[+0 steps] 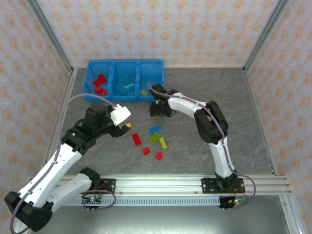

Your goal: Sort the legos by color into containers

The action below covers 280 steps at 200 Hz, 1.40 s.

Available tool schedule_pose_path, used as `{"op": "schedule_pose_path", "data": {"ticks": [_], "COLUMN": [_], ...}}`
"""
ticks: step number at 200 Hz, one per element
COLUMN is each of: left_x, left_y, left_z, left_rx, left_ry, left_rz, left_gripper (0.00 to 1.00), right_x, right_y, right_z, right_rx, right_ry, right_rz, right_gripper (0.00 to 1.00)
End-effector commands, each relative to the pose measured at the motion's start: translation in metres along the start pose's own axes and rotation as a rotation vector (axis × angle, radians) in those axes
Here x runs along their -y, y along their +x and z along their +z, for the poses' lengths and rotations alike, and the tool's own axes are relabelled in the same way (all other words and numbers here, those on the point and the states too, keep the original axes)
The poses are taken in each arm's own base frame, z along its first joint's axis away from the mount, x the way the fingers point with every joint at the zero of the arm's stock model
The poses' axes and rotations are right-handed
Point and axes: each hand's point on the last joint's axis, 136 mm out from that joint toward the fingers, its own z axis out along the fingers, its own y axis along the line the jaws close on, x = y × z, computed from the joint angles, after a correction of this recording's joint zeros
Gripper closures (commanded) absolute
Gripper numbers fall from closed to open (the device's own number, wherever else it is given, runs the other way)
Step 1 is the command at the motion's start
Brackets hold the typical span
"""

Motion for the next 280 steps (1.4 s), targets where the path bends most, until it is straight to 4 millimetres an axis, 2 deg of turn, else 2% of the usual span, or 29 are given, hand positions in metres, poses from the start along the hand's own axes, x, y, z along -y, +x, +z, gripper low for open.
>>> {"op": "schedule_pose_path", "data": {"ticks": [1,19,34,47,63,81,103,122,147,167,189,202,211,235,264,280], "left_x": [-0.003,0.0,0.002,0.002,0.003,0.001,-0.003,-0.006,-0.006,-0.008,-0.011,-0.014,-0.015,-0.029,-0.042,-0.046], "left_y": [0.015,0.02,0.024,0.025,0.026,0.028,0.034,0.041,0.045,0.044,0.04,0.037,0.035,0.039,0.042,0.046], "left_z": [0.001,0.002,0.003,0.004,0.004,0.004,0.006,0.009,0.013,0.015,0.016,0.016,0.017,0.017,0.016,0.019], "left_rx": [-0.046,-0.044,-0.047,-0.047,-0.049,-0.061,-0.09,-0.139,-0.169,-0.154,-0.134,-0.121,-0.112,-0.128,-0.137,-0.149], "left_ry": [-0.04,-0.038,-0.04,-0.043,-0.038,-0.049,-0.076,-0.088,-0.085,-0.102,-0.12,-0.129,-0.135,-0.214,-0.28,-0.293], "left_rz": [0.035,0.045,0.057,0.055,0.051,0.052,0.053,0.057,0.056,0.032,0.013,0.003,-0.006,-0.045,-0.084,-0.094], "left_gripper": [0.2,0.19,0.2,0.2,0.2,0.2,0.2,0.19,0.19,0.19,0.19,0.19,0.17,0.12,0.08,0.04], "right_x": [0.0,0.002,0.002,0.002,0.0,-0.005,-0.009,-0.012,-0.014,-0.016,-0.021,-0.025,-0.027,-0.038,-0.052,-0.058], "right_y": [0.005,0.009,0.013,0.015,0.012,-0.002,-0.032,-0.063,-0.106,-0.134,-0.155,-0.167,-0.171,-0.183,-0.183,-0.177], "right_z": [0.006,0.009,0.004,-0.007,-0.029,-0.068,-0.113,-0.132,-0.121,-0.099,-0.071,-0.066,-0.063,-0.08,-0.116,-0.144], "right_rx": [-0.027,-0.043,-0.051,-0.048,-0.004,0.108,0.288,0.411,0.493,0.501,0.487,0.486,0.483,0.51,0.526,0.519], "right_ry": [0.033,0.048,0.053,0.054,0.032,-0.015,-0.042,-0.027,0.034,0.059,0.094,0.103,0.104,0.065,-0.023,-0.072], "right_rz": [-0.025,-0.032,-0.03,-0.014,0.014,0.038,0.054,0.061,0.065,0.064,0.024,0.006,-0.008,-0.038,-0.049,-0.04], "right_gripper": [0.44,0.54,0.61,0.65,0.71,0.75,0.77,0.77,0.77,0.77,0.76,0.72,0.64,0.52,0.5,0.5]}}
